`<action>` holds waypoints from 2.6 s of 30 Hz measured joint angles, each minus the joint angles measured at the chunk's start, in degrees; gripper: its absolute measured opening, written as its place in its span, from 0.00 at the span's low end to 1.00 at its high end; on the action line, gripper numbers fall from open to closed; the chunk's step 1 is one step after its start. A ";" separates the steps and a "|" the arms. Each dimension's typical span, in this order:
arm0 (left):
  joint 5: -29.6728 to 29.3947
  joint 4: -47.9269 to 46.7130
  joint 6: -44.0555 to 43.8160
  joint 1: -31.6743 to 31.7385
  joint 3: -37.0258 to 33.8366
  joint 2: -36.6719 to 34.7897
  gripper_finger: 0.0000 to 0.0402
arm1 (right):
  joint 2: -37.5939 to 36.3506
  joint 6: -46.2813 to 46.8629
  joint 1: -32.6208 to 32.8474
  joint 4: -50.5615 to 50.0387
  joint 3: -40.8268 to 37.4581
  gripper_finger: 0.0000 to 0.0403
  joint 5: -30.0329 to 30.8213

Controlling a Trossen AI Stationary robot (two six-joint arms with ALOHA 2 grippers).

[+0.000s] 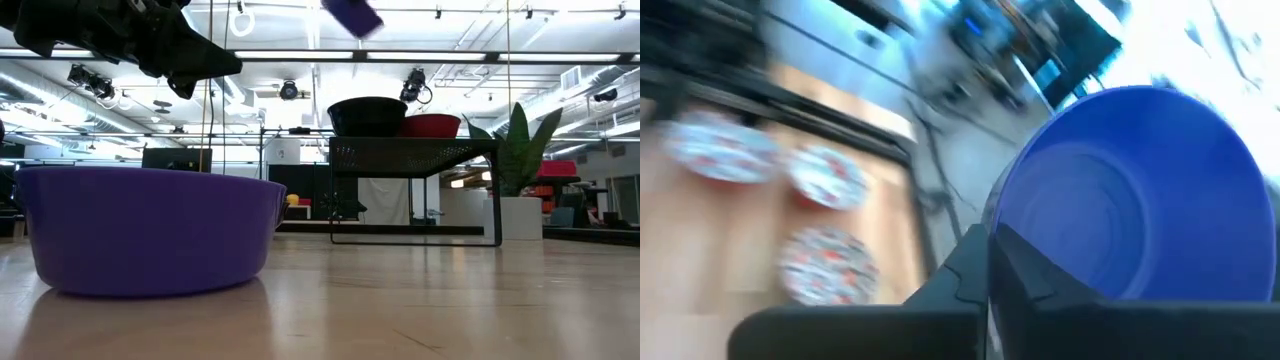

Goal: Pick & Place Mini bowls
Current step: Stack the top blue bowl on top of the blue bowl on the shelf

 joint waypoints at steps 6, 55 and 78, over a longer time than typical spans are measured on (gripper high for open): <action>-1.73 0.00 0.04 0.00 0.00 0.00 0.05 | 0.02 7.47 -11.02 -5.29 0.02 0.01 -7.71; -3.98 -0.03 -1.44 1.48 0.00 -0.01 0.05 | 22.18 19.53 -26.88 -43.15 23.53 0.02 -21.44; -3.94 -0.03 -1.53 1.46 0.00 -0.01 0.05 | 24.04 19.58 -27.89 -43.16 23.50 0.03 -21.33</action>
